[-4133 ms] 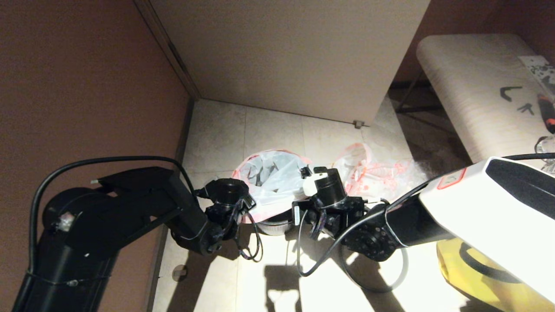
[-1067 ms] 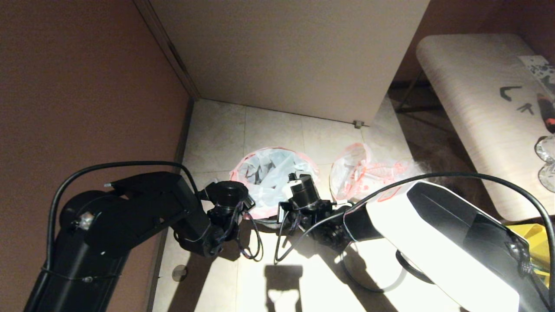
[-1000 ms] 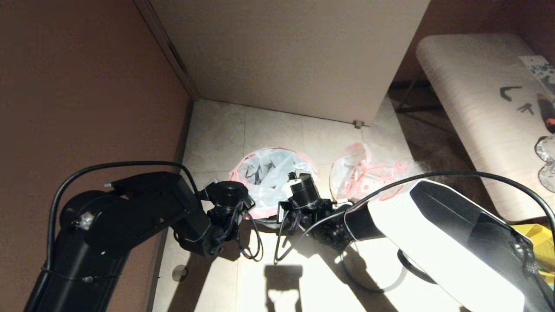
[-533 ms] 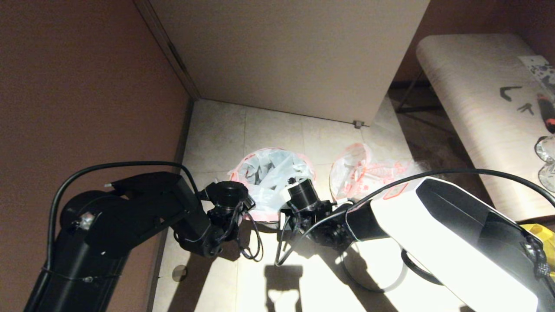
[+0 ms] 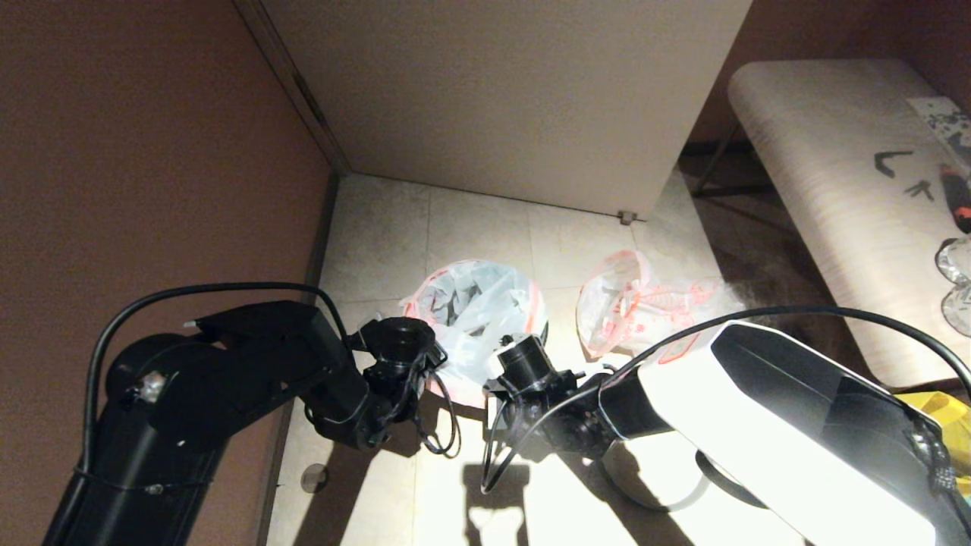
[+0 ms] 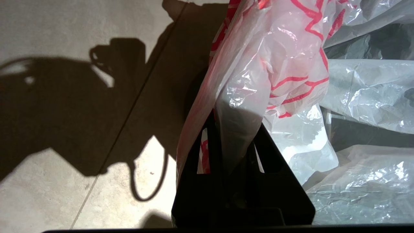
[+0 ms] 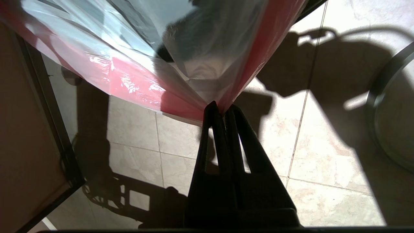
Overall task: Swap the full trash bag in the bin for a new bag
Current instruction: Put the new garbage bag on the trash can
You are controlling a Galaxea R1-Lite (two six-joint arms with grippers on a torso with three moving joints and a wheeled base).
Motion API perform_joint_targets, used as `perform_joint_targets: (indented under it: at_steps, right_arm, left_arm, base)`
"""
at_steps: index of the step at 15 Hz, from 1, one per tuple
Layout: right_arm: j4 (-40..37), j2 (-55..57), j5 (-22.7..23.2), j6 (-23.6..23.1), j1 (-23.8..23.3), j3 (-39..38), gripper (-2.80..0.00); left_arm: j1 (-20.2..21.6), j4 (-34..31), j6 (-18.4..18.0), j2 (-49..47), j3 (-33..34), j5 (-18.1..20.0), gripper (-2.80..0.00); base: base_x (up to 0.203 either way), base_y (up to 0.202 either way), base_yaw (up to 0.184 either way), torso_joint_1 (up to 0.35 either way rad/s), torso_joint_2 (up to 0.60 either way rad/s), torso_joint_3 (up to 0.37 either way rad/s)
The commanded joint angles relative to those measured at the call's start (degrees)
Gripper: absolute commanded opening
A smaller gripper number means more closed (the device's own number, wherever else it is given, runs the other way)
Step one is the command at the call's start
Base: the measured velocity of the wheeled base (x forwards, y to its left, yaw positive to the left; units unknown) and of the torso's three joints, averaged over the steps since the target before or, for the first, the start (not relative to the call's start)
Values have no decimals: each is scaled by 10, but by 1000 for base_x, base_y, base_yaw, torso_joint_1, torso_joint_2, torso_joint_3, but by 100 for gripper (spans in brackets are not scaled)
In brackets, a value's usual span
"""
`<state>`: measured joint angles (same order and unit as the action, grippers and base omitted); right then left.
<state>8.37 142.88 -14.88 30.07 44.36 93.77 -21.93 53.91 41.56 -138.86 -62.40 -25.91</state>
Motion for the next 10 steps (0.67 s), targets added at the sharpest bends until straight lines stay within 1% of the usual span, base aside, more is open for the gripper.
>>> perform_joint_targets:
  at_steps: [1, 6, 8, 10]
  right_arm:
    - [2, 21, 1, 1, -1, 1, -280]
    - [19, 67, -2, -2, -23, 39, -280]
    - [44, 86, -12, -4, -31, 59, -280]
    - [50, 93, -26, -10, -33, 63, -280]
  left_arm:
    - [0, 3, 3, 0, -1, -2, -280]
    - [0, 1, 3, 3, 2, 1, -280]
    - [0, 1, 3, 4, 3, 1, -280]
    - [1, 1, 3, 4, 2, 1, -280]
  base:
    - [0, 0, 0, 0, 0, 0]
    - [0, 0, 0, 0, 0, 0]
    - [0, 0, 0, 0, 0, 0]
    - [0, 0, 0, 0, 0, 0]
